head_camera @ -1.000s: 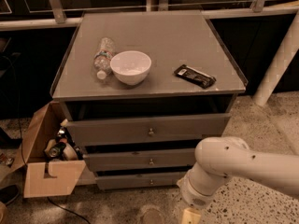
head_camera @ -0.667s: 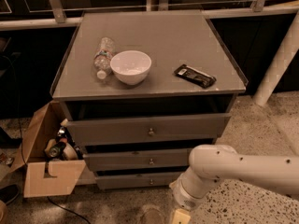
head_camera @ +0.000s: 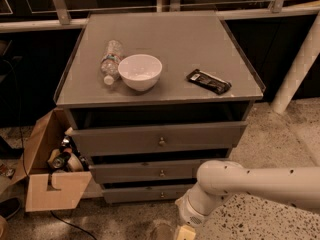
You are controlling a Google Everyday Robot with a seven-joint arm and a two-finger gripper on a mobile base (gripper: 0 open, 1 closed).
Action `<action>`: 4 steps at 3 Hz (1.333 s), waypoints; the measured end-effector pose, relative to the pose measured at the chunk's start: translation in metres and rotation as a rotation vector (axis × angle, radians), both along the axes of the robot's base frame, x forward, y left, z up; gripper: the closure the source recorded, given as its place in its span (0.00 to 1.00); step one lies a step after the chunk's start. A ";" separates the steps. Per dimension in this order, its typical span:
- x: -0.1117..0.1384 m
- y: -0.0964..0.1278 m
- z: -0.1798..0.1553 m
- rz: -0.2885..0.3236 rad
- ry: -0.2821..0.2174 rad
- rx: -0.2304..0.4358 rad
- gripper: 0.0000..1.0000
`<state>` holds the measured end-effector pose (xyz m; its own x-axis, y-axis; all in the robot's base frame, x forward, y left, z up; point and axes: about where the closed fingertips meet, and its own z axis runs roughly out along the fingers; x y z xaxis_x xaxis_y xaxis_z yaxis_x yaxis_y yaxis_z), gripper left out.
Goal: Open bottom drawer
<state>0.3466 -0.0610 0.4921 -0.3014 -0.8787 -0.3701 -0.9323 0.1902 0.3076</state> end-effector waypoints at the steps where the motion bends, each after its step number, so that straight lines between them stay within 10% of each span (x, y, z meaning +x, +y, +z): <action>1: -0.006 0.004 -0.008 0.005 0.013 -0.006 0.00; 4: -0.024 0.025 -0.115 -0.045 0.114 -0.127 0.00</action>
Offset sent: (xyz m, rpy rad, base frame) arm -0.0354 0.0399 -0.1136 -0.0847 0.1120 -0.0435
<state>0.3226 -0.0360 0.3773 -0.3754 -0.9007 -0.2186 -0.8824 0.2751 0.3817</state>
